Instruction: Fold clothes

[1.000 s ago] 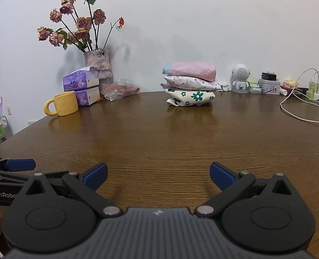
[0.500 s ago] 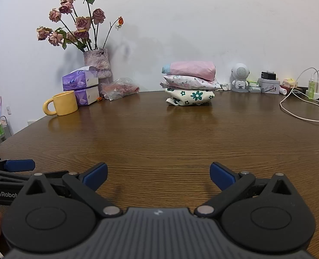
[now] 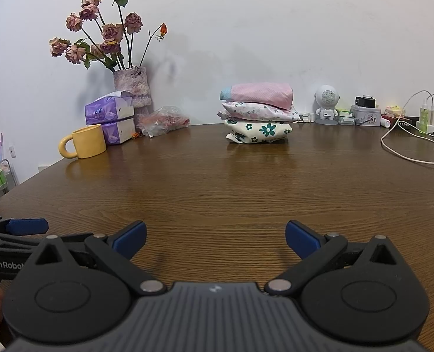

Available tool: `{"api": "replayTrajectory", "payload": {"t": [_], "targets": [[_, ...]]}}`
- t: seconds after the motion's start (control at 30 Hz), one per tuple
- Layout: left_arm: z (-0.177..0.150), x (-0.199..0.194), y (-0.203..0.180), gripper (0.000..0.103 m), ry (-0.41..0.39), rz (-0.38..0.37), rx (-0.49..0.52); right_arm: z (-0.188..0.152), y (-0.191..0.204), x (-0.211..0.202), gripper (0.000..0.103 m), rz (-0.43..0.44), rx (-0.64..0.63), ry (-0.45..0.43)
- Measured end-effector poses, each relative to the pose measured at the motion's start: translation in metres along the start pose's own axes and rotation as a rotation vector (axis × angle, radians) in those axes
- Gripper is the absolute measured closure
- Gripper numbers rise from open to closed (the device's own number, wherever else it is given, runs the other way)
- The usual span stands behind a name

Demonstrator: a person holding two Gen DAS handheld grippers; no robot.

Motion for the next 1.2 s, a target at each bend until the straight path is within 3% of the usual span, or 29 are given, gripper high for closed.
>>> {"api": "replayTrajectory", "payload": {"t": [1.2], "targets": [[-0.0012, -0.0015, -0.0023, 0.0, -0.014, 0.002, 0.016, 0.0002, -0.0003, -0.001, 0.0, 0.006, 0.007, -0.003]]}}
Point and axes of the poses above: each gripper's, at about its wrist camera, not at the fingertips, and x roughly the way its jaws point, y to its left, z to its top, the point moved 2 cm from there along x, roughly the way its jaws point, and after that the axes turned 10 degrees about z, right-handed, at the moved point
